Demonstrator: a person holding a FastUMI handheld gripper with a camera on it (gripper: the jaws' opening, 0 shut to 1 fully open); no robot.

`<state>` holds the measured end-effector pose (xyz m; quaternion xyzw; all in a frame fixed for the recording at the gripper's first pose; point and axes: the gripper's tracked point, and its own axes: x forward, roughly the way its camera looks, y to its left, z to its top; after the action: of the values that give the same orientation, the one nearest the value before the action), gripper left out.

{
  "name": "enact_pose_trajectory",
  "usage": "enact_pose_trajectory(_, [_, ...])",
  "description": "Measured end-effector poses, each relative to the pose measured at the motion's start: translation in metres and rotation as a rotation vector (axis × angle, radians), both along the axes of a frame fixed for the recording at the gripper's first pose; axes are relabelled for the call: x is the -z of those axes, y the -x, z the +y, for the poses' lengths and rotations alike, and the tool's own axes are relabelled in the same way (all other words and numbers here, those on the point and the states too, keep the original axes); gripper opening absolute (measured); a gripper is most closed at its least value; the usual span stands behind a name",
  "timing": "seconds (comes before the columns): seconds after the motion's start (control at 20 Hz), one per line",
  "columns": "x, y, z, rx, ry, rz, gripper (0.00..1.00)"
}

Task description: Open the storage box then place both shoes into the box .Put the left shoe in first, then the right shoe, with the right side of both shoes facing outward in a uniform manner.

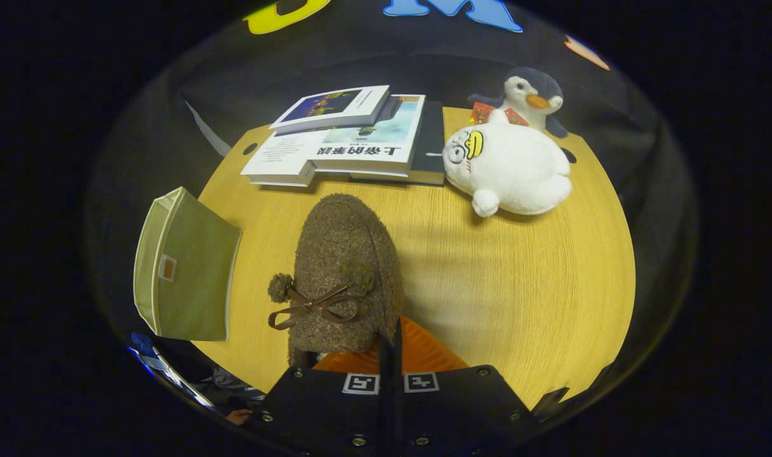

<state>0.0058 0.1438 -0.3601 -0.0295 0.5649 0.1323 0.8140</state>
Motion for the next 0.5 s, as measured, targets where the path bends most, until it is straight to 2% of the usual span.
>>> enact_pose_trajectory(0.3, [-0.041,-0.002,0.045,-0.033,-0.036,-0.005,0.00])
enact_pose_trajectory(0.5, [-0.060,-0.002,0.082,-0.083,-0.048,-0.013,0.00])
